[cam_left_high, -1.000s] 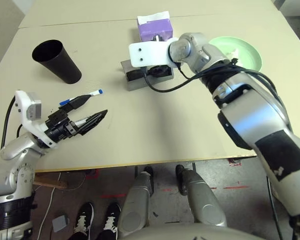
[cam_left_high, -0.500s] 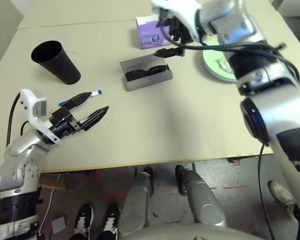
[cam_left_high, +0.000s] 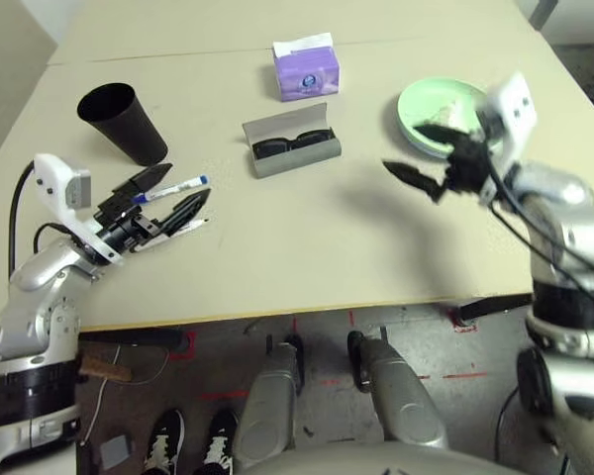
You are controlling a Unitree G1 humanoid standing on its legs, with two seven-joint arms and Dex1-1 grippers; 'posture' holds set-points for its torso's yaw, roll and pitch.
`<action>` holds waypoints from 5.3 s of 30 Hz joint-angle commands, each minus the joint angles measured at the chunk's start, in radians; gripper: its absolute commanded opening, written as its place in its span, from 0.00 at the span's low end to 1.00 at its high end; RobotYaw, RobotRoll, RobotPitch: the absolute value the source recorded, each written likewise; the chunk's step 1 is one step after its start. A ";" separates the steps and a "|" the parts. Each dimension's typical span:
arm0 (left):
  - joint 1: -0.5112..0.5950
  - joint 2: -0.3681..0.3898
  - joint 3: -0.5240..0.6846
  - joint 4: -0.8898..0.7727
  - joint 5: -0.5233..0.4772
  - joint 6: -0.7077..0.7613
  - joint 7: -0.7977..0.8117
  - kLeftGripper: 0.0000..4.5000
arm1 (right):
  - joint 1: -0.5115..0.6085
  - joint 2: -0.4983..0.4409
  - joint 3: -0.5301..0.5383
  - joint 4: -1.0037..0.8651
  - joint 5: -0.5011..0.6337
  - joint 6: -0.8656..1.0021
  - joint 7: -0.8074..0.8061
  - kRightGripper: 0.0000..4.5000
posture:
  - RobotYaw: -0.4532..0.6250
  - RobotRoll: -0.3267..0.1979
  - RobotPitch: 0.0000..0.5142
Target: Organize and tidy the items on the table.
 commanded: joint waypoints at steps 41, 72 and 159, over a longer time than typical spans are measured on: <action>-0.491 -0.170 -0.253 0.467 0.383 -0.140 0.282 0.01 | 0.218 -0.098 0.018 0.091 0.316 -0.407 0.211 1.00 | 0.18 0.62 0.55; -0.811 -0.208 -0.272 1.075 0.463 -0.406 0.232 0.01 | 0.226 -0.144 0.006 0.034 0.334 -0.391 0.140 1.00 | 0.12 0.62 0.52; -0.372 0.721 -0.564 0.081 0.438 0.182 -0.712 0.99 | 0.047 -0.013 0.330 0.054 0.277 -0.438 0.227 1.00 | 0.28 0.62 0.56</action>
